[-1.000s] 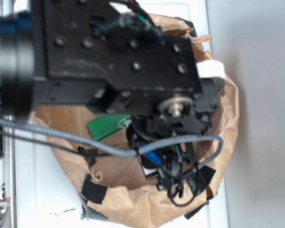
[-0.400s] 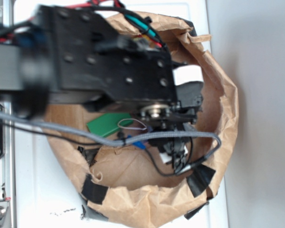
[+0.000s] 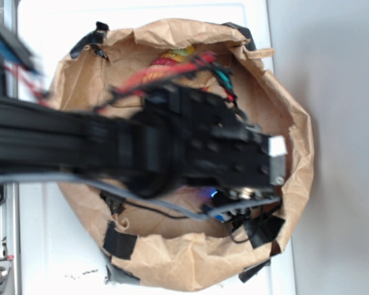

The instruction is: Grab the gray animal.

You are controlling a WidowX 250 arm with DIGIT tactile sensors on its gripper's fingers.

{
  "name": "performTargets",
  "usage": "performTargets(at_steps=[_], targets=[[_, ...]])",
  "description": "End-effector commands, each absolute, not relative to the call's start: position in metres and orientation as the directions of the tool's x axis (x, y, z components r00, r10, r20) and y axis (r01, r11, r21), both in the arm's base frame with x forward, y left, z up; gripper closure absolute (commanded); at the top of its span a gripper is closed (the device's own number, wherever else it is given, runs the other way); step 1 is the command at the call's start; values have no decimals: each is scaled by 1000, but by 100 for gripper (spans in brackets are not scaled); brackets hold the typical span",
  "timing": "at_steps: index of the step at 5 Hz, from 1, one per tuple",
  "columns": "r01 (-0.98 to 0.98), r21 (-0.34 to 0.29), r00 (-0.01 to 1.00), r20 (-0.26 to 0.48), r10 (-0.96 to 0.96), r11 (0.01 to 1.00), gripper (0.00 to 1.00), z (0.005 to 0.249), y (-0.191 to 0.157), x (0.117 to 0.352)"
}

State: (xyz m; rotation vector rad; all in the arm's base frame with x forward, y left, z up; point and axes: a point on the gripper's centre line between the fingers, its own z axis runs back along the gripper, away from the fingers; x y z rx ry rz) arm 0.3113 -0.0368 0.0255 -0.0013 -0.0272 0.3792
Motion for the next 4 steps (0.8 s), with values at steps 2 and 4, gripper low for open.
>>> performTargets(at_steps=[2,4], targets=[[-368,-115,925,48,376,922,100,67,-44,317],[-321,-273,942,8,336,907,100,145,-22,294]])
